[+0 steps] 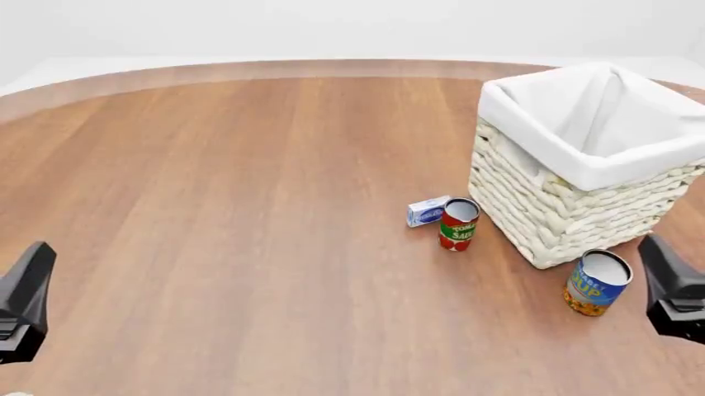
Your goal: Pick up the alphabet soup and the cream cheese box, and put them in the basket.
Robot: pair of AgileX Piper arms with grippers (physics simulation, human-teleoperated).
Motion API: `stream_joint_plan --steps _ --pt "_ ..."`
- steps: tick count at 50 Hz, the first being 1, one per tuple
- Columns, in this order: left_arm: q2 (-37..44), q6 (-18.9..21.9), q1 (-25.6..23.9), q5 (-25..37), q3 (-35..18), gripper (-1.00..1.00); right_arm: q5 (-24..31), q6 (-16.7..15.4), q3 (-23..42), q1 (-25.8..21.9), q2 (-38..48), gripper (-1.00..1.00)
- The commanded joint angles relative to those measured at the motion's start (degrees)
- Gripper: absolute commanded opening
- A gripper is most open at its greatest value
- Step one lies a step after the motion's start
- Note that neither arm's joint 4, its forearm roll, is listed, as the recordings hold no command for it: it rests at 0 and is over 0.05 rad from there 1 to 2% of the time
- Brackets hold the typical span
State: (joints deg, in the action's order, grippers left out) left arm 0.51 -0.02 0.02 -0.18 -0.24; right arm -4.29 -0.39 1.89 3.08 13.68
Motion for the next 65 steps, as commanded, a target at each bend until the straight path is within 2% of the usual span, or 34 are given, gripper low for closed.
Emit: stream_joint_plan --steps 1,10,18,41,48,65 --pt "0.0 0.0 0.0 0.1 0.0 1.0 0.2 -0.5 0.5 0.9 2.9 1.0" --pt "0.0 -0.1 0.0 0.1 -0.1 1.0 0.5 -1.4 0.4 1.1 4.2 1.0" --pt "0.0 0.0 0.0 0.0 0.0 1.0 -2.2 -2.2 0.5 1.6 8.7 1.0" --pt "0.2 0.0 0.0 -0.2 0.0 1.0 -8.4 -1.1 -0.6 2.5 18.4 1.0" --pt "0.2 0.0 0.0 -0.2 0.0 1.0 -8.4 -1.1 -0.7 2.6 18.9 1.0" --pt "0.1 0.0 0.0 -0.1 0.0 1.0 -13.7 -1.7 -1.9 3.1 25.5 1.0"
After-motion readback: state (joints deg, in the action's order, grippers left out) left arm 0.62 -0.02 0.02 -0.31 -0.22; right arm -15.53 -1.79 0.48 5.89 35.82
